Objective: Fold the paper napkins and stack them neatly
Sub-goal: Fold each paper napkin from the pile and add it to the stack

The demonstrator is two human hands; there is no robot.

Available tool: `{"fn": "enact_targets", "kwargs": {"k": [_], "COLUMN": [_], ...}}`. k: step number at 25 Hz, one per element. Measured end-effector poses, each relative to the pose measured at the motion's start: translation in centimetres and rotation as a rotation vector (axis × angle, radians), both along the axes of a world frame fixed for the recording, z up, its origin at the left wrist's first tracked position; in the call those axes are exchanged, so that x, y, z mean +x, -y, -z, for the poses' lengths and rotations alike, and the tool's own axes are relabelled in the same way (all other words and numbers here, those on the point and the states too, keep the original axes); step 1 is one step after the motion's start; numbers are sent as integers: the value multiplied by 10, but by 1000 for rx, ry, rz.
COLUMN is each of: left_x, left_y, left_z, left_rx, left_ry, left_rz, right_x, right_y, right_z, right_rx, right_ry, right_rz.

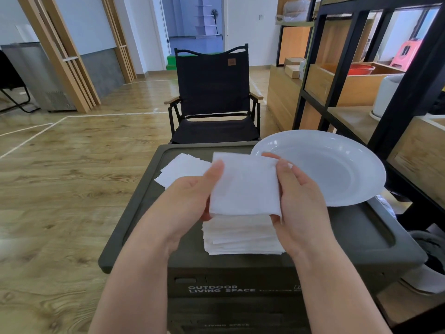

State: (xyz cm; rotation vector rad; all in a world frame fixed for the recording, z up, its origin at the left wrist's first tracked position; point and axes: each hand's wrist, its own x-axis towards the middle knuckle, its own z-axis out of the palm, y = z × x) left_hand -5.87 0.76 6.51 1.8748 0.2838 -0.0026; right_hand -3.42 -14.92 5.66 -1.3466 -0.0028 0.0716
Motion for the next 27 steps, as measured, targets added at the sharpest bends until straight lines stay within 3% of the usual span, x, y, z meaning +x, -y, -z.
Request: {"fn": "enact_targets", "kwargs": {"k": [6, 11, 16, 21, 24, 27], "left_x": [9, 8, 6, 2, -1, -2], "left_y": [-10, -2, -10, 10, 21, 19], "left_z": [23, 22, 18, 22, 20, 15], "left_rx": [66, 526, 796, 1020, 1161, 1112], "left_ry": [12, -44, -124, -303, -318, -309], "left_rz": [-82, -202, -180, 32, 133, 67], "right_x": [13, 16, 16, 0, -6, -5], "right_y": [9, 14, 31, 20, 9, 8], "right_z": [13, 22, 15, 11, 10, 9], "right_rx": [-503, -801, -1180, -1332, -1336, -1331], "right_ry": [89, 116, 40, 6, 7, -4], "right_rz": [80, 86, 96, -67, -114, -144]}}
